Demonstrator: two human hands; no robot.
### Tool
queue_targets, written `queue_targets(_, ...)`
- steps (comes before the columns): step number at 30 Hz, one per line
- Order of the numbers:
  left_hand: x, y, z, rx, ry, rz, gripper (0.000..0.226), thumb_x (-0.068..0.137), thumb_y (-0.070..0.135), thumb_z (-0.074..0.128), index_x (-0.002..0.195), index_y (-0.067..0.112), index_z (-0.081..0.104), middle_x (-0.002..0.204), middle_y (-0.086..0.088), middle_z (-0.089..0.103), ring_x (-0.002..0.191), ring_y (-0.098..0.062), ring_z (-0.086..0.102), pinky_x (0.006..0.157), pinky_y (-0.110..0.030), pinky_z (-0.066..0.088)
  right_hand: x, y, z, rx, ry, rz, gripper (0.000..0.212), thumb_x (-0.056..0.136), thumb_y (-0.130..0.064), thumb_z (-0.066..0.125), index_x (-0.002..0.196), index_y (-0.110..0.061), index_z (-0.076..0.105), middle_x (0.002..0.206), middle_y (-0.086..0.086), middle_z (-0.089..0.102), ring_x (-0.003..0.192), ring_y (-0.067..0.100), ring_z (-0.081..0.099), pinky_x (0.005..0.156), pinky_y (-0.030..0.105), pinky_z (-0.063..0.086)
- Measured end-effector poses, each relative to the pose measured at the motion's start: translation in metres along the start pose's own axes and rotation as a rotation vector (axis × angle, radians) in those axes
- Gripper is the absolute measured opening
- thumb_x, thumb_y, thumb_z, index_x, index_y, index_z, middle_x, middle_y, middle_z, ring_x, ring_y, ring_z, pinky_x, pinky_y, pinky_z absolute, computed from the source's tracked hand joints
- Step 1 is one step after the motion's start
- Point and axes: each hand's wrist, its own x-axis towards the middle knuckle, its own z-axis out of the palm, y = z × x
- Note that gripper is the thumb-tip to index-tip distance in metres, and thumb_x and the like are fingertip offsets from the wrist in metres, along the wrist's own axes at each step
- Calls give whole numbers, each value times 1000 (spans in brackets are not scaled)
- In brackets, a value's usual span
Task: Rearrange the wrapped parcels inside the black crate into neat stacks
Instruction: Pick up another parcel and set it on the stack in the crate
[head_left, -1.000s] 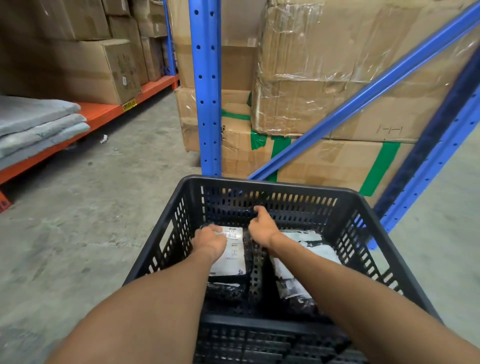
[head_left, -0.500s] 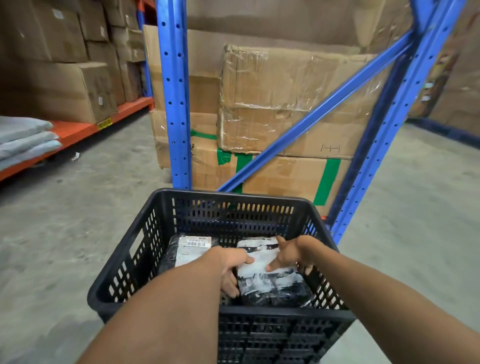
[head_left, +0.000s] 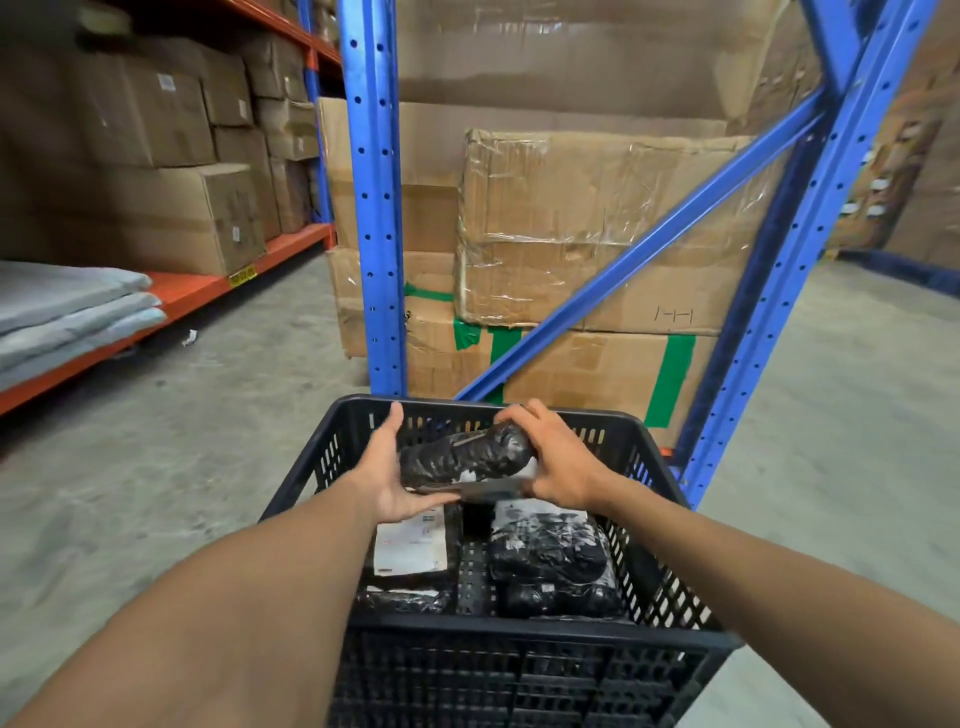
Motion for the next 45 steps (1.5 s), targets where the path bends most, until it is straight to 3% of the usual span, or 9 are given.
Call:
queue_targets(5,-21,11,-21,74,54,112,39,81,23,62,114,2,59,74,-19,76,61,-31,74,58,-37,61,-4,-26,13,-438,130,-339,80,61,-3,63,132,-34,41,119,5,45,99,21,43,78,35,48)
queue_targets(11,-29,11,-41,48,132,214,34,72,21,66,100,2,67,74,-17,77,59,-28,75,59,-36,62,3,-29,17,-479,12,-410,83,68,3,62,135,-40,39,127,0,48,102,16,44,81,25,28)
queue_targets(18,-37,17,-55,183,89,266,29,71,4,68,96,18,70,83,-14,80,68,-28,77,58,-35,61,14,-23,30,307,-68,155,43,89,-24,50,132,-30,45,128,1,48,122,23,47,106,47,40)
queue_targets(23,-38,18,-49,195,34,241,54,76,3,64,126,24,62,114,-15,73,95,-31,71,75,-38,61,23,-26,30,649,-329,457,99,80,-60,65,156,-26,12,142,-1,52,117,16,60,94,29,49)
queue_targets(26,-37,16,-49,143,81,223,40,77,9,67,116,17,67,94,-15,79,79,-31,77,64,-38,62,27,-23,29,696,-324,483,86,77,-61,68,142,-8,46,121,-3,71,102,15,72,90,32,58)
queue_targets(32,-25,19,-41,247,233,262,67,75,51,75,125,6,67,117,-19,74,108,-37,70,100,-52,53,44,-33,58,903,-10,641,65,72,-58,72,113,-7,68,109,13,76,102,33,72,97,48,55)
queue_targets(35,-16,15,-47,312,262,147,69,72,68,67,112,13,71,102,-14,79,95,-32,76,83,-46,61,48,-33,76,893,152,775,80,66,-66,69,121,-9,58,120,11,68,109,33,66,101,49,51)
queue_targets(38,-7,3,-62,519,343,40,49,75,49,74,113,18,68,94,-4,80,93,-21,73,64,-32,62,48,-27,95,855,187,856,95,68,-67,67,138,-10,40,132,11,58,120,34,58,103,50,48)
queue_targets(45,21,-7,-81,637,470,118,50,85,22,71,130,18,51,118,-4,66,102,-21,65,83,-39,58,56,-3,131,921,-44,874,102,82,-38,72,154,-17,3,150,14,41,130,35,51,109,48,44)
